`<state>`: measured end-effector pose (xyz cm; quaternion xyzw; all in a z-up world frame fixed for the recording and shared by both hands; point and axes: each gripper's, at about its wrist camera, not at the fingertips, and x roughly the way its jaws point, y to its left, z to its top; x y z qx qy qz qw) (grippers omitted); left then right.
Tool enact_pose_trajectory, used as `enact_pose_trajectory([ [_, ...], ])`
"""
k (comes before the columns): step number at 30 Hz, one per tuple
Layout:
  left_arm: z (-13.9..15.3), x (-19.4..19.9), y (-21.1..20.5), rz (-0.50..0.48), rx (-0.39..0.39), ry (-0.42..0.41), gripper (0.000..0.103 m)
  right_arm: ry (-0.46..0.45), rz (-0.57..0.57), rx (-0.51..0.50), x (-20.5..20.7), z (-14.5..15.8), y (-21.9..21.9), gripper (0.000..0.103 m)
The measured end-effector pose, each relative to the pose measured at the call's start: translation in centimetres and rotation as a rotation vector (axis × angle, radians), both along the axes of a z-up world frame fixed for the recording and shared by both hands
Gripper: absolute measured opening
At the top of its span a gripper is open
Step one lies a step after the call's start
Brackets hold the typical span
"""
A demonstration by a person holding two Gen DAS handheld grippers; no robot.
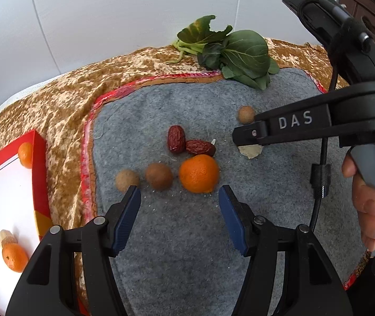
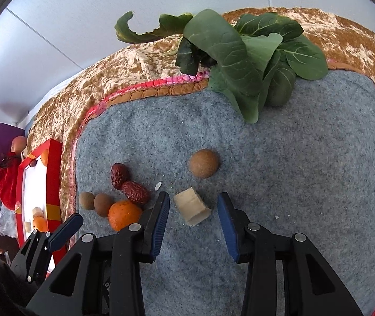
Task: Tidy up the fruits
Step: 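Move both tools back to the felt, right gripper toward a beige cube, then grasp an orange with the left gripper while the right grasps the beige cube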
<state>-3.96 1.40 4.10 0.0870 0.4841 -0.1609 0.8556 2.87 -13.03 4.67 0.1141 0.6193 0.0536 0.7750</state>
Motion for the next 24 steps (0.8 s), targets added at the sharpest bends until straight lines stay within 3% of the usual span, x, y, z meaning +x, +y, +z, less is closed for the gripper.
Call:
enact_pose_trajectory([
  [5,-0.4,0.6,-0.1,-0.008,-0.010,0.007,0.061,0.005,0.012,-0.018,0.0,-0.3,0.3,0.037],
  [8,-0.6,0.6,-0.4,-0.029,-0.008,0.004,0.061,0.020,0.014,-0.010,0.0,-0.4,0.4,0.029],
  [24,-0.8,1.6,-1.5,-0.111,-0.033,-0.038,0.060,0.062,0.007,0.046,-0.8,-0.1,-0.6,0.029],
])
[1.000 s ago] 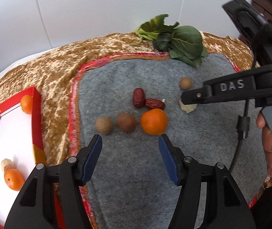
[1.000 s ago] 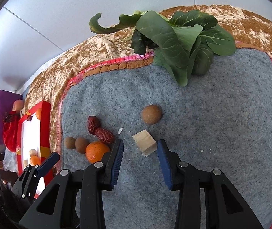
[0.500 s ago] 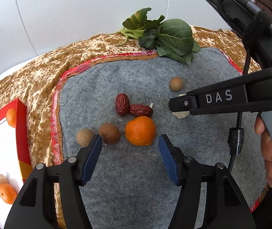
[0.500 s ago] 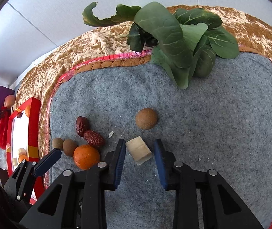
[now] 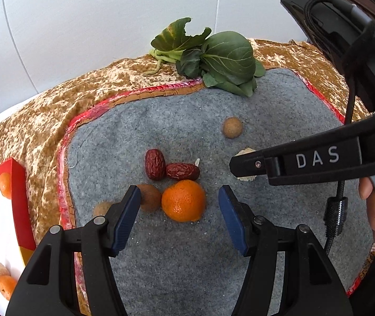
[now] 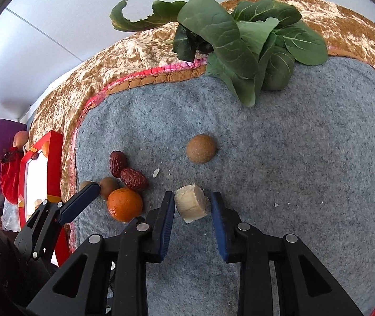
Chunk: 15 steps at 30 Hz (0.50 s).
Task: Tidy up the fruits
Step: 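Grasp an orange with the left gripper while the right grasps the beige cube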
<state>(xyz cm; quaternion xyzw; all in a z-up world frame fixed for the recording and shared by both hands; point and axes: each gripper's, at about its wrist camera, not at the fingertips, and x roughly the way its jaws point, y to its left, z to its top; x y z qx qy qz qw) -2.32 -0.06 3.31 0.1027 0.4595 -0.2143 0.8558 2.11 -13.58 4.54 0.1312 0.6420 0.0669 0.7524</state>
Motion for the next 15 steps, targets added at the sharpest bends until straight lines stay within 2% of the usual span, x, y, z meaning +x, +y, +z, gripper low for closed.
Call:
enact_pose_trajectory([
  [7,-0.45,-0.31,-0.54,-0.037,0.028,-0.018,0.060,0.005,-0.002,0.007,0.01,-0.01,-0.13,0.030],
  [15,-0.62,-0.05,-0.57,-0.027,0.045,-0.044,0.060,0.011,-0.008,0.018,-0.02,-0.19,0.02,0.032],
])
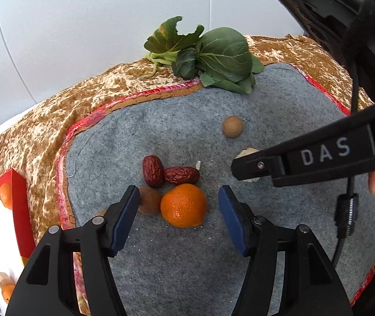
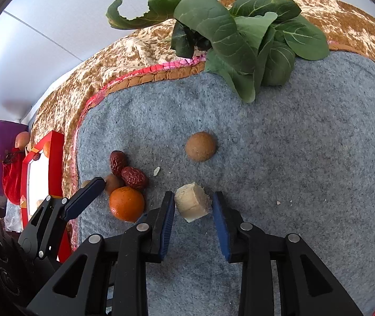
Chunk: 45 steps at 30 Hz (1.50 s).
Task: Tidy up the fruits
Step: 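Grasp an orange with the left gripper while the right grasps the beige cube, then carry the orange and beige cube over the white tray with both grippers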
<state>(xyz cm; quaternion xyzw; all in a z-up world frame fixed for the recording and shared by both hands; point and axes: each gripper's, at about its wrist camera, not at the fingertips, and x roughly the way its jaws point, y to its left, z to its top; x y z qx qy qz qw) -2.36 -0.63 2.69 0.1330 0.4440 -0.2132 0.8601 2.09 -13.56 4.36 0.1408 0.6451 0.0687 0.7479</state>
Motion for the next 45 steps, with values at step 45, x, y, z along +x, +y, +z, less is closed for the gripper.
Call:
enact_pose_trajectory([
  [45,0.6,-0.5,-0.2,-0.062,-0.038,0.039,0.045,-0.060,0.000,0.026,-0.5,1.5,0.9,0.023],
])
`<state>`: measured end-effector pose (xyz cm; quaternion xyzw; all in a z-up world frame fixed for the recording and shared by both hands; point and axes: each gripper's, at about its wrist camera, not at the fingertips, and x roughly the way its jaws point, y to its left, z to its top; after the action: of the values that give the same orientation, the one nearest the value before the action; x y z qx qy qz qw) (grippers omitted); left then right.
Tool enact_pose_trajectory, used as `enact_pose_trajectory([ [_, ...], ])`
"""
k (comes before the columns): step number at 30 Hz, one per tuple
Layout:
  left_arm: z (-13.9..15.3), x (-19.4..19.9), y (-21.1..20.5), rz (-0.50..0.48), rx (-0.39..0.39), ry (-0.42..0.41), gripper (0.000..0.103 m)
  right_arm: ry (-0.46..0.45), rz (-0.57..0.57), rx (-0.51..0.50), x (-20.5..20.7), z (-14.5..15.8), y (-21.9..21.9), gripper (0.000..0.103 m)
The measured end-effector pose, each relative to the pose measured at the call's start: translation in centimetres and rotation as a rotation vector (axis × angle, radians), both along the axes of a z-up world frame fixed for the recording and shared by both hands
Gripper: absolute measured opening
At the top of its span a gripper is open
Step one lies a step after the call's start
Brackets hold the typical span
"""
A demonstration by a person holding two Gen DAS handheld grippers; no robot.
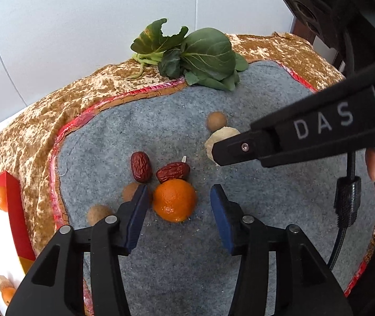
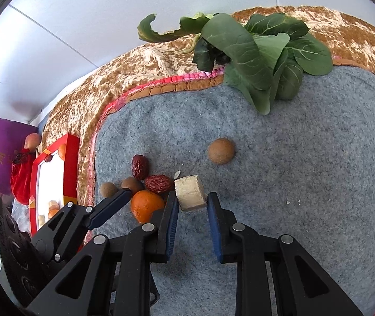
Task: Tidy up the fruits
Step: 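Carry the orange and beige cube over the white tray with both grippers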
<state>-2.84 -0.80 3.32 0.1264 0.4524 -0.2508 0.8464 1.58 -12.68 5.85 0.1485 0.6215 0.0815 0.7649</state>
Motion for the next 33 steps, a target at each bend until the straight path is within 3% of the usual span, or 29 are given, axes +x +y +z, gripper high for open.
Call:
enact_pose_trajectory([
  [2,-0.1,-0.1,-0.3,-0.011,0.010,-0.002,0.042,0.002,-0.003,0.002,0.0,0.0,-0.1,0.022],
  [4,-0.2,-0.1,-0.6,-0.015,0.039,-0.018,0.032,0.002,-0.005,0.001,-0.1,0.0,-0.3,0.022],
  [8,0.0,0.3,0.1,0.000,0.009,0.009,0.032,-0.001,-0.010,0.003,-0.1,0.3,-0.5,0.022],
  [19,2.2,-1.5,2.5,0.035,0.005,-0.030,0.031,-0.037,0.025,0.044,-0.2,1.4,1.6,0.022],
  [25,4.8,-2.6,7.4,0.150,0.006,-0.066,0.031,-0.070,0.076,0.085,-0.3,2.0,4.6,0.022],
  [33,6.4,-3.3,15.9,0.368,0.031,-0.080,0.031,-0.103,0.226,0.168,-1.4,2.3,12.2,0.022],
])
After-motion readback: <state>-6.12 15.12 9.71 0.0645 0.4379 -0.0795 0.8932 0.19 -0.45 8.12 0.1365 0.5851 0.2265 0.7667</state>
